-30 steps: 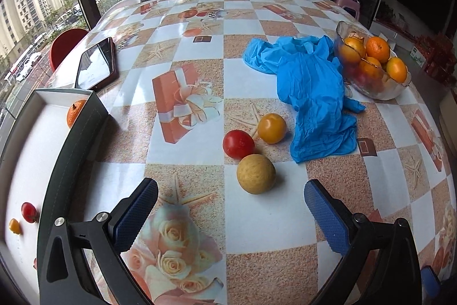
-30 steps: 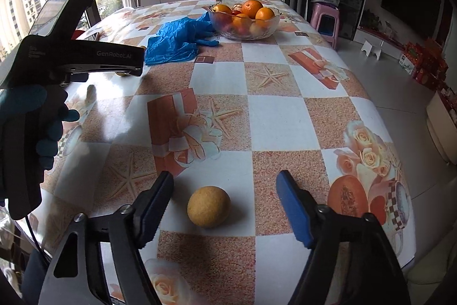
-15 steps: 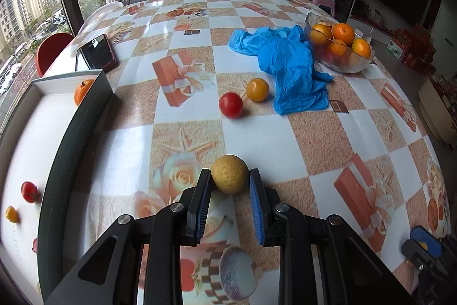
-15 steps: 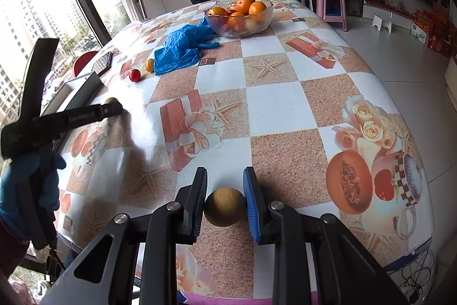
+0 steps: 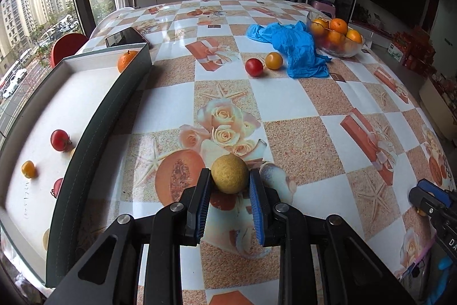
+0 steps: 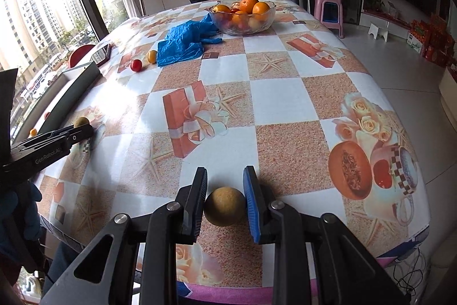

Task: Organize fruits
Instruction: 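Grasp a brown round fruit with the right gripper while the left grasps another, then carry both brown fruits over the white tray, then open both grippers to drop the brown fruits into the tray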

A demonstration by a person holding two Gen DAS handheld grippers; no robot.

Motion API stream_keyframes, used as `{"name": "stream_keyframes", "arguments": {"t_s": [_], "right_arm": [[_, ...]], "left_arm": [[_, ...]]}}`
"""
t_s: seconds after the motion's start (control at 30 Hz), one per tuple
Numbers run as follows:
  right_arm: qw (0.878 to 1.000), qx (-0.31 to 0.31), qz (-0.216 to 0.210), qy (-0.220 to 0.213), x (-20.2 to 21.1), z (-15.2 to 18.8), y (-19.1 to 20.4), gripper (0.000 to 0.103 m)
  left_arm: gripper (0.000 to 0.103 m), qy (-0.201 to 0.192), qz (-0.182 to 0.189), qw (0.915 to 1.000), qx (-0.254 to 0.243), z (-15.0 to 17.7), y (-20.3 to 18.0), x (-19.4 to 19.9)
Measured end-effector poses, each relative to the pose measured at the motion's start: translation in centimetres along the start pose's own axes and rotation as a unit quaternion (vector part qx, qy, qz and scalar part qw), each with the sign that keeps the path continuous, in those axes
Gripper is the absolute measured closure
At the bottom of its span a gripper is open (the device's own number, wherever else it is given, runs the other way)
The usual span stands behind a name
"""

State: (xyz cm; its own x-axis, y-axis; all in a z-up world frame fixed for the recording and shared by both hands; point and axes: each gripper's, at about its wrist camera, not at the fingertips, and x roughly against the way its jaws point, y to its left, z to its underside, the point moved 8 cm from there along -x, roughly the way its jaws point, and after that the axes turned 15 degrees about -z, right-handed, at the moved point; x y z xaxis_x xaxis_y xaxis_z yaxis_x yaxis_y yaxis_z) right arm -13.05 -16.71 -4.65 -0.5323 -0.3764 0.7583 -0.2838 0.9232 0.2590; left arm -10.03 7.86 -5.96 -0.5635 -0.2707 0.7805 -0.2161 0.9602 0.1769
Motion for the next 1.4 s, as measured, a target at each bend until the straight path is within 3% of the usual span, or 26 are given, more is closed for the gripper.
{"name": "stream_keyframes", "arguments": {"t_s": [0.47, 0.63, 0.8, 0.93, 1.2, 1.4], "right_arm": [[1.0, 0.007, 0.012, 0.013, -0.1, -0.1, 0.2, 0.075], [1.0, -0.003, -0.018, 0.018, 0.1, -1.6, 1.6, 0.074], [0.997, 0.017, -0.069, 0.013, -0.3, -5.0, 6.4, 0.074], [0.992, 0.032, -0.12, 0.022, -2.2, -7.4, 11.8, 0.074], [0.974, 0.072, -0.204, 0.069, -8.5, -9.5, 23.7, 0.075], [0.964, 0.093, -0.225, 0.106, -13.6, -9.3, 30.2, 0.075]], "left_arm": [[0.075, 0.0, 0.005, 1.0, 0.0, 0.1, 0.1, 0.0], [0.075, 0.003, 0.036, 0.9993, 0.01, -0.4, 0.7, 0.9], [0.075, -0.027, 0.048, 0.998, 0.031, -2.1, 3.2, 3.2], [0.075, -0.047, 0.037, 0.9967, 0.055, -3.3, 7.2, 4.4], [0.075, -0.051, -0.043, 0.9932, 0.096, -3.4, 17.8, 3.1], [0.075, -0.028, -0.08, 0.9885, 0.125, -2.0, 23.5, 0.2]]}}
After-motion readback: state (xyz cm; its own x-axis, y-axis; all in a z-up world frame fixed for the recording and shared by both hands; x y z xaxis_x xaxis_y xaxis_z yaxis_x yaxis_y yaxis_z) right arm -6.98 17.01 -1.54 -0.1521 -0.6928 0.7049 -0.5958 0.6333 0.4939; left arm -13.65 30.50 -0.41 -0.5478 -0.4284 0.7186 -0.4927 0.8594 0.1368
